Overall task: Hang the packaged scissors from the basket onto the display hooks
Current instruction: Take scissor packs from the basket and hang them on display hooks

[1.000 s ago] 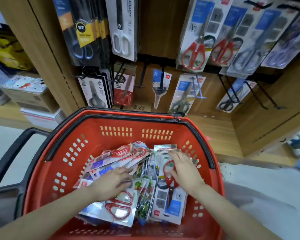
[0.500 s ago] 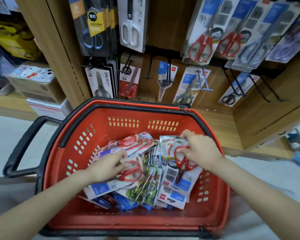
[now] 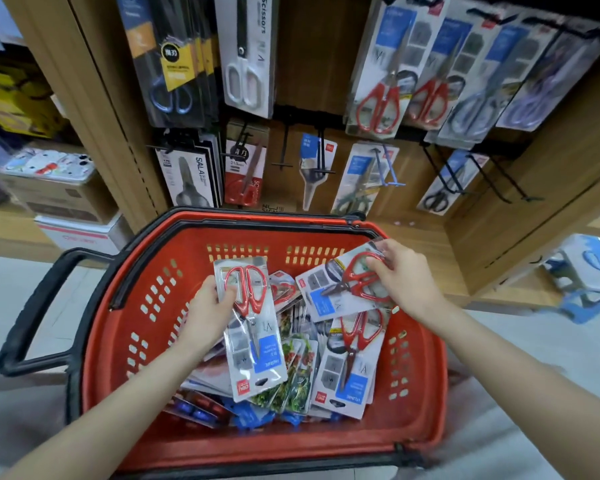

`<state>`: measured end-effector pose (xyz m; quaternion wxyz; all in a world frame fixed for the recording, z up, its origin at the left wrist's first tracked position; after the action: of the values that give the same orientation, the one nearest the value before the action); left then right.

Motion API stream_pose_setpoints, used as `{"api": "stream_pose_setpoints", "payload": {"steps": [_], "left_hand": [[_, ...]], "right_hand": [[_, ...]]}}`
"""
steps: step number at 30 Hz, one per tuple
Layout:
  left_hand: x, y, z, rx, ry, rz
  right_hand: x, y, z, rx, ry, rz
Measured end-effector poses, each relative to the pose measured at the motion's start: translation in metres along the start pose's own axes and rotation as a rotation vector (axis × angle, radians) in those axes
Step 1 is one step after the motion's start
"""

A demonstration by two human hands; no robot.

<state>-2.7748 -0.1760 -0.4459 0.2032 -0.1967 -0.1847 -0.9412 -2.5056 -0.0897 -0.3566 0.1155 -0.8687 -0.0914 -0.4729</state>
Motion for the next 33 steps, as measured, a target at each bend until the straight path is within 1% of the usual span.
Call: {"api": "stream_pose_setpoints", "payload": {"steps": [4,7,9,12,15,17,18,21,23,24,26,27,28,30,31,33], "left_hand": [[-0.001,-0.002,-0.001,0.090,0.088,0.004],[-0.009,-0.001,0.002,0.169,0.177,-0.024],[-0.016,0.001,0.001,0.212,0.201,-0.038],[-0.033,0.007,-0.004,0.235,0.237,-0.117],[-0.046,0.019,0.005,0.263,0.431,-0.177],[-0.053,0.024,0.016,0.285,0.582,-0.216],[-0.055,0.026,0.021,0.294,0.643,-0.229],[-0.054,0.025,0.032,0.302,0.749,-0.196],[-0.050,0.023,0.039,0.288,0.704,-0.158],[-0.047,0.021,0.043,0.259,0.655,-0.137],[-0.040,0.019,0.051,0.176,0.548,-0.103],[-0.037,0.018,0.057,0.135,0.511,-0.095],[-0.035,0.018,0.062,0.097,0.485,-0.094],[-0.032,0.019,0.076,0.017,0.448,-0.127],[-0.033,0.021,0.084,-0.020,0.430,-0.151],[-0.035,0.023,0.098,-0.094,0.379,-0.191]], "right_hand": [[0.008,0.001,-0.007,0.080,-0.012,0.141],[0.019,0.000,-0.011,0.086,-0.119,0.222],[0.025,0.004,-0.012,0.054,-0.208,0.287],[0.029,0.014,-0.015,-0.040,-0.433,0.414],[0.014,0.024,-0.010,-0.189,-0.624,0.454],[-0.005,0.032,0.001,-0.322,-0.708,0.413],[-0.015,0.036,0.009,-0.376,-0.729,0.363],[-0.042,0.052,0.015,-0.420,-0.783,0.069],[-0.050,0.063,0.010,-0.395,-0.810,-0.077],[-0.050,0.066,0.008,-0.363,-0.776,-0.131],[-0.046,0.066,0.005,-0.285,-0.597,-0.226],[-0.042,0.063,0.004,-0.250,-0.528,-0.245],[-0.037,0.058,0.002,-0.227,-0.512,-0.244],[-0.028,0.046,-0.001,-0.220,-0.551,-0.233],[-0.024,0.039,-0.004,-0.229,-0.577,-0.217],[-0.013,0.025,-0.009,-0.230,-0.635,-0.120]]}}
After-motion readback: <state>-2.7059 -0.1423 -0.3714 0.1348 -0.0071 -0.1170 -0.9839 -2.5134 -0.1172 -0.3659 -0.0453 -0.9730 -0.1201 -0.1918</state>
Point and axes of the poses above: each hand's wrist, its own y-axis away from the middle knuckle, its own x-axis out of the back of the hand, z = x × y, the point moved 3 cm from there along -y, towards the middle knuckle, and after that the axes turned 7 degrees about x, right-handed, at the moved point
